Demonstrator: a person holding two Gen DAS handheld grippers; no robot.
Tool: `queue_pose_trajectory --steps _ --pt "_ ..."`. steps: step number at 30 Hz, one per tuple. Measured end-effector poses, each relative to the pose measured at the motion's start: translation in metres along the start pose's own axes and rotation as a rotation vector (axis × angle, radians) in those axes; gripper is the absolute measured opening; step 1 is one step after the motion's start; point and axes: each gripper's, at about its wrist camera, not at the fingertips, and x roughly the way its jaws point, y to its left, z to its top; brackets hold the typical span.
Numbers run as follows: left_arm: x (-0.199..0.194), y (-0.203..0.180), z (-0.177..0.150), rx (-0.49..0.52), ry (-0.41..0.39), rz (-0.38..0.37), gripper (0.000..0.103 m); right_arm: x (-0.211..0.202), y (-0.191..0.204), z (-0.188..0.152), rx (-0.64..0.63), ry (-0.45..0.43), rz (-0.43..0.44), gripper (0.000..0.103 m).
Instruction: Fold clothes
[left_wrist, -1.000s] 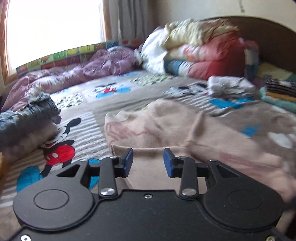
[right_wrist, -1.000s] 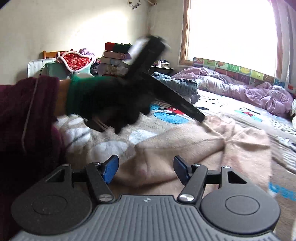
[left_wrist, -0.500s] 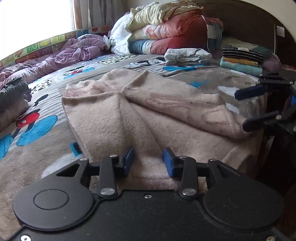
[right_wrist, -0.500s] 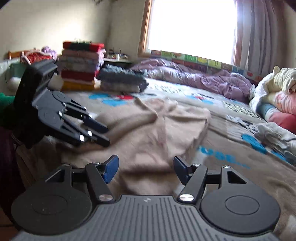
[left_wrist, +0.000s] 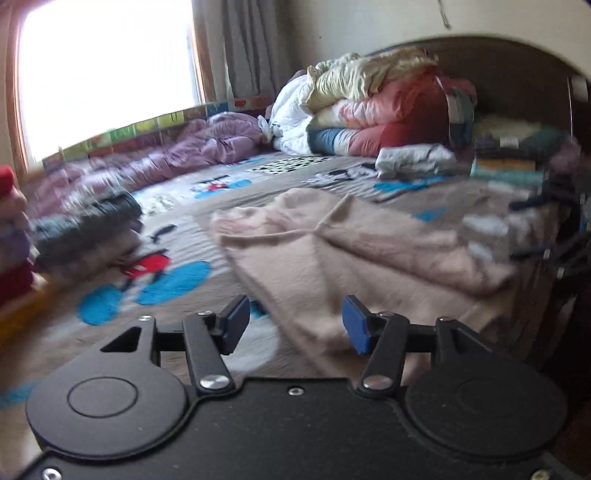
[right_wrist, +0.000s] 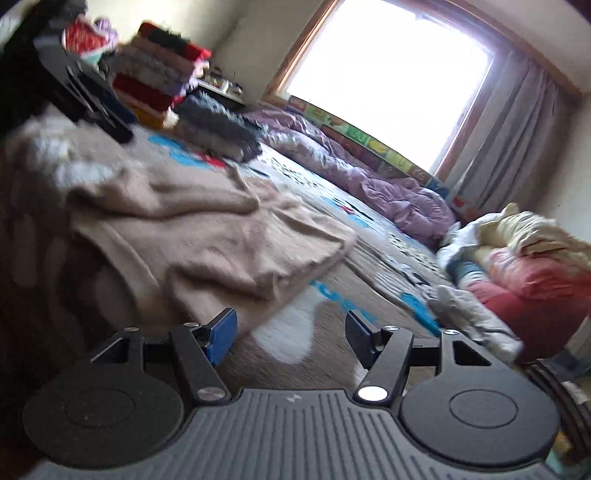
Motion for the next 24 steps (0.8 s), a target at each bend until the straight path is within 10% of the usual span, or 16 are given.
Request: queue_pose_trajectory --steps 9,24 --pt "0.014 -0.053 -0.044 0.484 0.074 0.032 0.055 0.019 0.024 -0.022 -0.281 0.072 -0.017 0.065" --pt "0.02 -0.073 -0.077 0.817 -0.097 0.1 0.056 0.014 0.025 -0.024 -0.47 -0.19 -0.062 0.07"
